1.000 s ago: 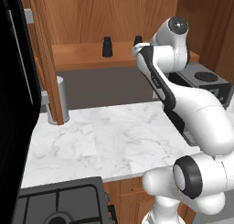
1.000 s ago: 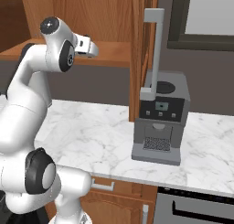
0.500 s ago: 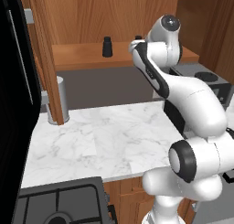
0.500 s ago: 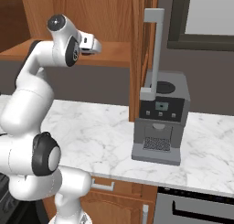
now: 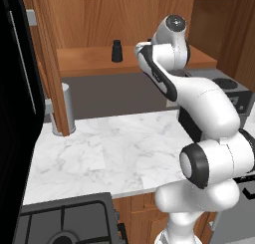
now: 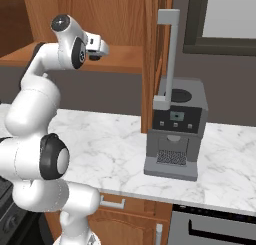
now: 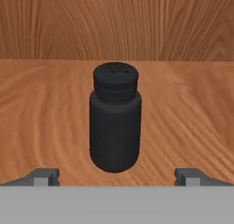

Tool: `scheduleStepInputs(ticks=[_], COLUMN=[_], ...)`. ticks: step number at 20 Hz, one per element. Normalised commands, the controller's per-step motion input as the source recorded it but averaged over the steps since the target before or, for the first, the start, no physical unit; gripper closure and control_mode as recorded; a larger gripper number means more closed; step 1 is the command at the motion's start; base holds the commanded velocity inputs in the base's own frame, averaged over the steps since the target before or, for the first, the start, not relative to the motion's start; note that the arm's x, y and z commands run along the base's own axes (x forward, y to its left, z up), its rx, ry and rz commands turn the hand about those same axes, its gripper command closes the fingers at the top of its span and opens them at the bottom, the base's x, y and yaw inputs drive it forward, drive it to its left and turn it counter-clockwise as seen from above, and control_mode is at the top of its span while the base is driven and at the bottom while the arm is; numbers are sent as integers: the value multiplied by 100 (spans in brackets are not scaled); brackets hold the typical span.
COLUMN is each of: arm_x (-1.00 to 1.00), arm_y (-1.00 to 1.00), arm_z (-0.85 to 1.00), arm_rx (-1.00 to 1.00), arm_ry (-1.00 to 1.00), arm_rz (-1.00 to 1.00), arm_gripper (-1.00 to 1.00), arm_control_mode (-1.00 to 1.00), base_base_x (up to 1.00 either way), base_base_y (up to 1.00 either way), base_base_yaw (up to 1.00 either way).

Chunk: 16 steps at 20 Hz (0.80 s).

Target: Move the shaker and shaker from the cabinet to the dining counter.

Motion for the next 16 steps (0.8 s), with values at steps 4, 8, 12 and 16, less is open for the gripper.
scheduleStepInputs(ticks=[4, 8, 12, 16], arm_x=[42, 36, 14, 1], arm_y=[0, 0, 0, 0], arm_z=[-1, -3, 0, -6], arm_rx=[0, 0, 0, 0], arm_ry=[4, 1, 0, 0], arm_rz=[0, 0, 0, 0], arm_gripper=[-100, -100, 100, 100], arm_control_mode=[-100, -100, -100, -100], base_base_x=[0, 0, 0, 0], base_base_y=[0, 0, 0, 0], base_base_yaw=[0, 0, 0, 0])
